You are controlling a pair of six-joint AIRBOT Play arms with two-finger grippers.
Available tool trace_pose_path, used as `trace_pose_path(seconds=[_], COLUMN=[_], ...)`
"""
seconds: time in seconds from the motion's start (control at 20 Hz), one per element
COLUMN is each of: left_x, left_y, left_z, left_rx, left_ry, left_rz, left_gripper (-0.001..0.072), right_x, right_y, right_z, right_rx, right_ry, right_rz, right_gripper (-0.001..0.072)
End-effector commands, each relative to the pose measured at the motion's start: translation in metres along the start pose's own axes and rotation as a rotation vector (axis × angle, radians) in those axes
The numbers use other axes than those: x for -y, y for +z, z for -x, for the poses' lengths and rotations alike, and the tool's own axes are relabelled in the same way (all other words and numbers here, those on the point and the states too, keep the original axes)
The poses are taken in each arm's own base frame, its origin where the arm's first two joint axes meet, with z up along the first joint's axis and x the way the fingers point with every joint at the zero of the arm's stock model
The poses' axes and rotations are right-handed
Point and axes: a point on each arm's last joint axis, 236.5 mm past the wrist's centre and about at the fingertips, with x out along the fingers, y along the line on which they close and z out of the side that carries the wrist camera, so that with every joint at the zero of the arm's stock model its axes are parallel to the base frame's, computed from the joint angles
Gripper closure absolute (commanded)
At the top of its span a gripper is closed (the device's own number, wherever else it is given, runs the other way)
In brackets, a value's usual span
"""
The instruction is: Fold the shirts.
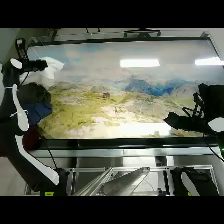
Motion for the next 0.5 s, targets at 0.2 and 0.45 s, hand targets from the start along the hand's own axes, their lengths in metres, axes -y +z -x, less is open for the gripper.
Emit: trace_pose_path(seconds=[0.2,0.45], left_x=[0.246,0.341], left_y=[-0.043,-0.178], left_z=[0.156,0.149], left_rx=[-0.252,-0.509], left_ry=[-0.462,-0.574], left_rz=[-0.087,-0.153], left_gripper=[0.0676,0.0674], right_x=[0.000,0.000], right_y=[-0.008,-0.008], right_z=[0.000,0.000], right_rx=[-0.031,-0.032], right_ry=[0.001,0.002], right_rz=[0.128,0.162], right_gripper=[0.0692,0.0684])
